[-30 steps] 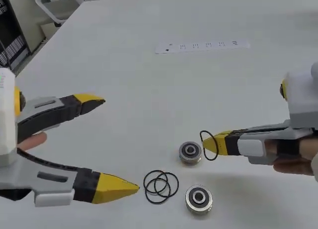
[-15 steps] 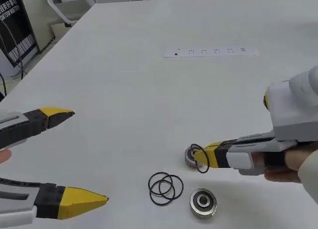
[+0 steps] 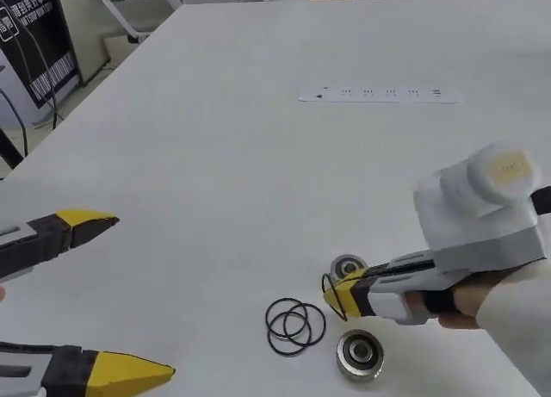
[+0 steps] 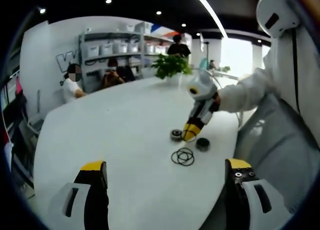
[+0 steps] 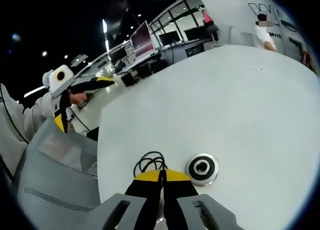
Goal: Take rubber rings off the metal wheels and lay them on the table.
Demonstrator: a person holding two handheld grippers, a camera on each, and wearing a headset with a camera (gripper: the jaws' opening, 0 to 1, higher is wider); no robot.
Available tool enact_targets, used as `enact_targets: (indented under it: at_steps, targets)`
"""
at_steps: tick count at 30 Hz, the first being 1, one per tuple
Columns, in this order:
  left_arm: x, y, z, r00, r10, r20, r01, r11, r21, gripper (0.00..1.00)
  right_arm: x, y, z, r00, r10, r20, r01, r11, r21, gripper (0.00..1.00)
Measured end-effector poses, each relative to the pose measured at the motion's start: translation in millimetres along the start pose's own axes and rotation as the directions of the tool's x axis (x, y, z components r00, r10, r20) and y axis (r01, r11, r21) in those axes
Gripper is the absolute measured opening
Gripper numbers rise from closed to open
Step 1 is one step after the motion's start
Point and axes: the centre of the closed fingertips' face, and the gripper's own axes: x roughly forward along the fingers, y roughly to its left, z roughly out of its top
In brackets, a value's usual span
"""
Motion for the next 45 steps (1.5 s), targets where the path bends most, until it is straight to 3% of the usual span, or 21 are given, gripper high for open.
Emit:
enact_targets:
  at_steps: [5, 23, 30, 38, 45]
  targets:
    - [-1.4, 0.1, -3.4, 1.0000, 0.003, -0.003, -0.003, 1.000, -0.008, 0.99, 4.5, -7.7, -9.7, 0.9963, -0.061, -0.060, 0.056, 0.994, -0.092, 0.00]
    - [-1.3, 1.8, -4.9, 0.9999, 0.010, 0.004, -0.010, 1.000, -0.022, 0.98, 4.9, -10.7, -4.4, 0.9961, -0.076, -0.044, 0.072, 0.993, -0.097, 0.00]
    - [-0.4, -0.5, -4.0, 0.9999, 0.004, 0.010, -0.004, 1.000, -0.019, 0.98, -11.0, -9.7, 6.0, 0.9963, -0.085, 0.007, 0.085, 0.993, -0.084, 0.00]
    - [-1.0, -2.1, 0.8, 0.9997, 0.001, 0.026, -0.001, 1.000, -0.009, 0.99, -44.5, -4.6, 19.7, 0.9888, -0.114, 0.097, 0.121, 0.990, -0.078, 0.02]
    - [-2.0, -3.3, -3.0, 0.9996, -0.002, 0.030, 0.003, 1.000, -0.015, 0.99, -68.6, 9.3, 23.2, 0.9801, -0.109, 0.166, 0.129, 0.985, -0.113, 0.15]
